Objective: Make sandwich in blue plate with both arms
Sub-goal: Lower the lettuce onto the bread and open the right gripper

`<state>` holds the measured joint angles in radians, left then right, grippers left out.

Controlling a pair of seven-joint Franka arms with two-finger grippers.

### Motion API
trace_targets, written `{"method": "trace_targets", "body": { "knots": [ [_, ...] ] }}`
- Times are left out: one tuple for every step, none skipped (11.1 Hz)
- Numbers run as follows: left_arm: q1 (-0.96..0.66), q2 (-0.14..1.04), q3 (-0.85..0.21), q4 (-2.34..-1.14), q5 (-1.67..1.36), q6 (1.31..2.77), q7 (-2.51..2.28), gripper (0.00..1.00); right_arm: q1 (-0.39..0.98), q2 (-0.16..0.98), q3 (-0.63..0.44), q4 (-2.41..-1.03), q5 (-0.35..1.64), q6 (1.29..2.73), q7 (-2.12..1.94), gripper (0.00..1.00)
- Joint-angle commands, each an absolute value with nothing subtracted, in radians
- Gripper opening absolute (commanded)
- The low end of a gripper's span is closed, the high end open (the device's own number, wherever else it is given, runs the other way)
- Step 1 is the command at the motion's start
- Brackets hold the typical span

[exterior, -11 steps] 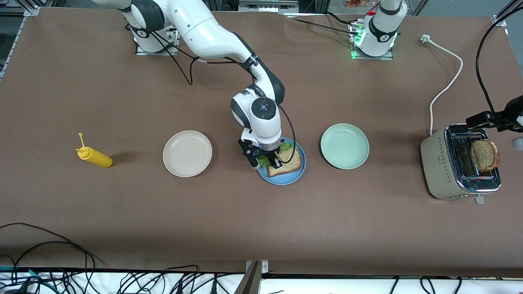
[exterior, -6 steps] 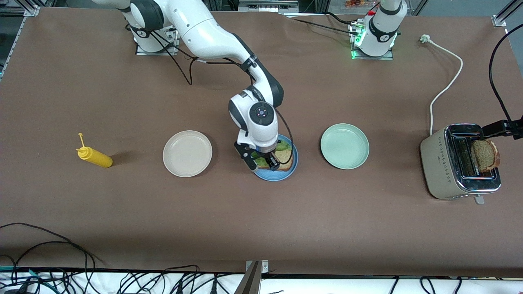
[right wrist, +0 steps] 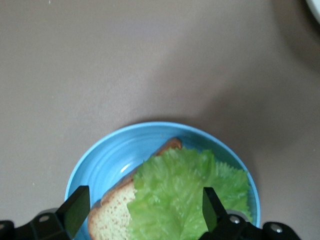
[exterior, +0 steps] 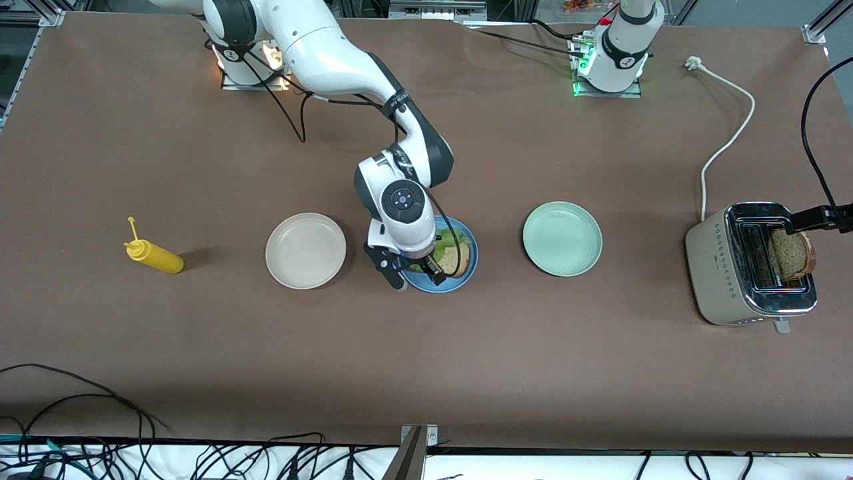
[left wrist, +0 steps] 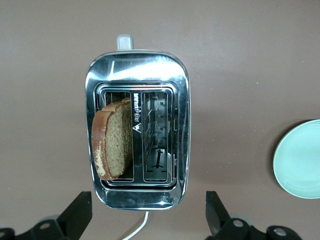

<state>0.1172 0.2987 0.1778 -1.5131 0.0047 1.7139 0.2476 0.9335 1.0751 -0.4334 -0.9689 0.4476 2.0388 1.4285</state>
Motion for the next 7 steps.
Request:
{"method": "trace_targets", "body": {
  "knots": [
    [0.1,0.29,0.176,-1.48,0.0,1.703,0.261,1.0,0.943,1.025,-0.442,-0.951,0.472,1.982,1.39,1.0],
    [0.098,0.278,0.172,-1.479,0.0,1.703,0.259,1.0,0.94,0.999,-0.445,-0.954,0.472,1.955,1.331,1.0],
    [0.088,0.272,0.167,-1.479,0.0,1.701,0.259,1.0,0.931,0.965,-0.445,-0.963,0.471,1.921,1.259,1.0],
    [0.083,0.259,0.161,-1.479,0.0,1.7,0.258,1.0,0.911,0.927,-0.445,-0.992,0.469,1.896,1.147,1.0],
    [0.08,0.249,0.14,-1.479,0.0,1.695,0.256,1.0,0.89,0.878,-0.443,-1.052,0.471,1.893,1.012,1.0],
    [0.078,0.233,0.123,-1.477,0.0,1.686,0.256,1.0,0.861,0.83,-0.44,-1.108,0.465,1.893,0.9,1.0],
    [0.078,0.218,0.104,-1.479,0.0,1.683,0.255,1.0,0.832,0.8,-0.44,-1.132,0.459,1.887,0.82,1.0]
  ]
}}
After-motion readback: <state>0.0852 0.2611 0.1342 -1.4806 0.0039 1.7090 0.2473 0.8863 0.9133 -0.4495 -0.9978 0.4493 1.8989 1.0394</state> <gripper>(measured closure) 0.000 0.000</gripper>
